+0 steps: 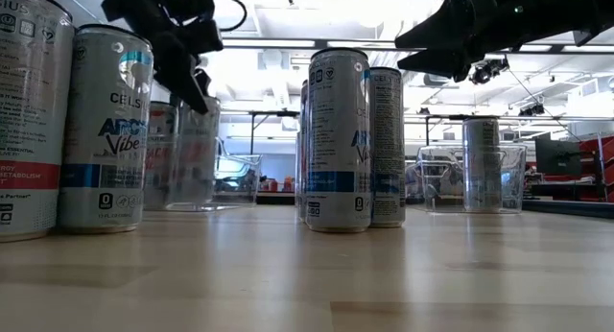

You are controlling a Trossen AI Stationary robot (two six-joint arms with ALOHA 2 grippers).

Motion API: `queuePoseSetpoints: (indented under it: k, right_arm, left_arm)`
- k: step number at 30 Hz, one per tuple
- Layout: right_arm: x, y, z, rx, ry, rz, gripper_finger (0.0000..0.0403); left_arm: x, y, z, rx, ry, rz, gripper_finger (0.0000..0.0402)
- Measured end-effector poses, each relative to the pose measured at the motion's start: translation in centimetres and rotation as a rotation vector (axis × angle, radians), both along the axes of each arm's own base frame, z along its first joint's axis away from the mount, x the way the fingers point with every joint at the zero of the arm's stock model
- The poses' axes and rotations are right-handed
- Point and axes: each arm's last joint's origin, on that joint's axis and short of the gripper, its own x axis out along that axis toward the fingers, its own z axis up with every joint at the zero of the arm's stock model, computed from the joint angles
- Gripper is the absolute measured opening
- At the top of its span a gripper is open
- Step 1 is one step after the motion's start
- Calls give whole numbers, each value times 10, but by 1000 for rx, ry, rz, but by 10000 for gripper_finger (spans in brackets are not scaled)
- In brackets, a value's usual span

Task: Sort soda cans
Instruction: Put the white-pink soda can into the top left transparent bin

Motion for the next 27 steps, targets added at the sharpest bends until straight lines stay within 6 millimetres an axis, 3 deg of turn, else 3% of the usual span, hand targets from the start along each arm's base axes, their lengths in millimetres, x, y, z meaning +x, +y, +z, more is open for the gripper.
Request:
queuePoseSetpoints:
  k: [12,27]
  right_arm:
    - [0,0,0,0,0,0,293]
    - [0,0,0,0,0,0,293]
  left_arm:
    - [-1,-8,-4,5,49,-53,267]
    - [-1,-8,-4,-39,46,1,316]
